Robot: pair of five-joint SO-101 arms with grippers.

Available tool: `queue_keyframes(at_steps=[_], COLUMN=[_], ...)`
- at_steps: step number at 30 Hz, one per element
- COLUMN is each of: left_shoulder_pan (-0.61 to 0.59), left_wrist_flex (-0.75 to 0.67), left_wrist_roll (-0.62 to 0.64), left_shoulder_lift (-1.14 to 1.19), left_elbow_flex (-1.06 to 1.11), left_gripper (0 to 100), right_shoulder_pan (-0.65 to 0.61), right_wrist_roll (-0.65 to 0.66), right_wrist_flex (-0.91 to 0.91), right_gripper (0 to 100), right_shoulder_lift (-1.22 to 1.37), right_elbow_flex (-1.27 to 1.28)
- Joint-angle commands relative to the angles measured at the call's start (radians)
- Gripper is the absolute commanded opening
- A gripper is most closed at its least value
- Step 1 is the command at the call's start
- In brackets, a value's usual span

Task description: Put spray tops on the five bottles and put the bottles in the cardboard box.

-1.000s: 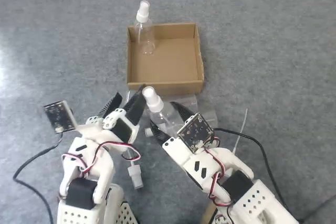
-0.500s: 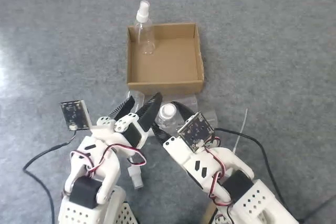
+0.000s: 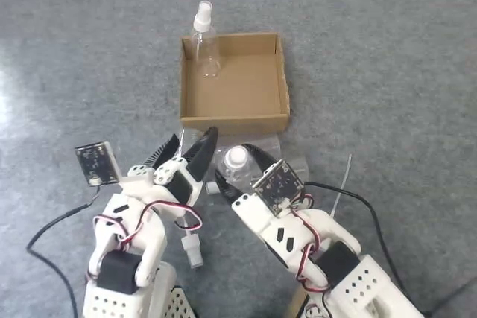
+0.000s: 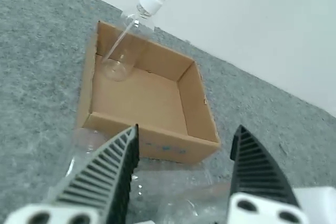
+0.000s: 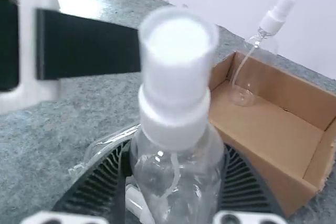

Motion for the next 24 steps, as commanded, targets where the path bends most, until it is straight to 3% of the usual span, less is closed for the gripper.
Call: queue_keyframes(at_steps=[1, 7, 15, 24], left_shoulder_pan=[-0.02, -0.034, -0.252, -0.333], left_wrist_flex=[-0.055, -0.095, -0.089, -0.094], left_wrist_roll=[-0.006, -0.012, -0.04, -0.083], left_shoulder_lift=[-0.017, -0.017, -0.017, -0.017], left_elbow_flex=[-0.03, -0.031, -0.024, 0.07], left_gripper=[27, 26, 26, 26], right_shoulder_pan=[0.035, 0.038, 0.073, 0.087], right_wrist_roll=[0.002, 0.003, 0.003, 0.003], right_wrist_flex=[-0.019, -0.021, -0.019, -0.028], right_gripper=[11.2, 11.2, 11.2, 11.2], right_shoulder_lift=[-0.021, -0.021, -0.021, -0.021], right_elbow_flex=[-0.02, 0.015, 0.017, 0.037])
